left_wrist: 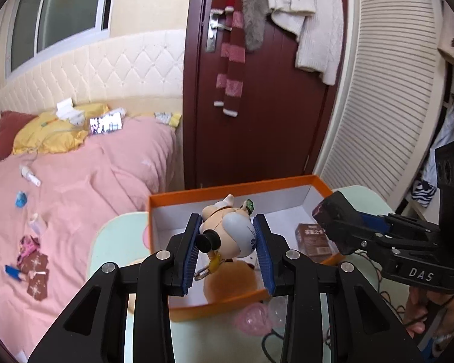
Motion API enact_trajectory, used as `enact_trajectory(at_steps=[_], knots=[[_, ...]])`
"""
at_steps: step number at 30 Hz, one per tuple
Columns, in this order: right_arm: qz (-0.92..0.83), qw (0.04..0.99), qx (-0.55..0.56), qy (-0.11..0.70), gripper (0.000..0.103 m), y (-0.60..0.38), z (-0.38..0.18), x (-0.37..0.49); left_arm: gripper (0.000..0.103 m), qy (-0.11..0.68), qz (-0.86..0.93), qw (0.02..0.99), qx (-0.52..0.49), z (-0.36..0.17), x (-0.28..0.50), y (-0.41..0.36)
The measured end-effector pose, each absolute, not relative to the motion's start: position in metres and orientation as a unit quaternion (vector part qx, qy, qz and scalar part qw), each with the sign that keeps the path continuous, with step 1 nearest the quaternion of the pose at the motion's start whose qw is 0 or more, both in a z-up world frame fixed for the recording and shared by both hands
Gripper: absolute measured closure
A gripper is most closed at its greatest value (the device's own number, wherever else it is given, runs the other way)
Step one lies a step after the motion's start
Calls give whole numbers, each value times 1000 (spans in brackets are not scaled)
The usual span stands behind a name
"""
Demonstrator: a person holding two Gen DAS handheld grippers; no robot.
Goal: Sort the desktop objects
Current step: 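Put the keychain in the box with left tool while right tool drops the pouch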
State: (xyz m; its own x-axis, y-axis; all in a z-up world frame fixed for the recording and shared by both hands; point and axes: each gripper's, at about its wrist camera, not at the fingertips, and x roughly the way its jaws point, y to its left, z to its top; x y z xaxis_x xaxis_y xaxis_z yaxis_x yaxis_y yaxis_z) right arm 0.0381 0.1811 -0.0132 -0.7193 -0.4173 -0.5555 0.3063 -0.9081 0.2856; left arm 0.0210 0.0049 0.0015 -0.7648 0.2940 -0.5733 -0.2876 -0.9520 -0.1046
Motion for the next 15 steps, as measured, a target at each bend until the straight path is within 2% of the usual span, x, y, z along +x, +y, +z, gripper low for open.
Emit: enact_trajectory(at_steps=[15], knots=[[-916,193,342,-77,63,173,-30,14,66,-18,923,151,-353,-31,2,5]])
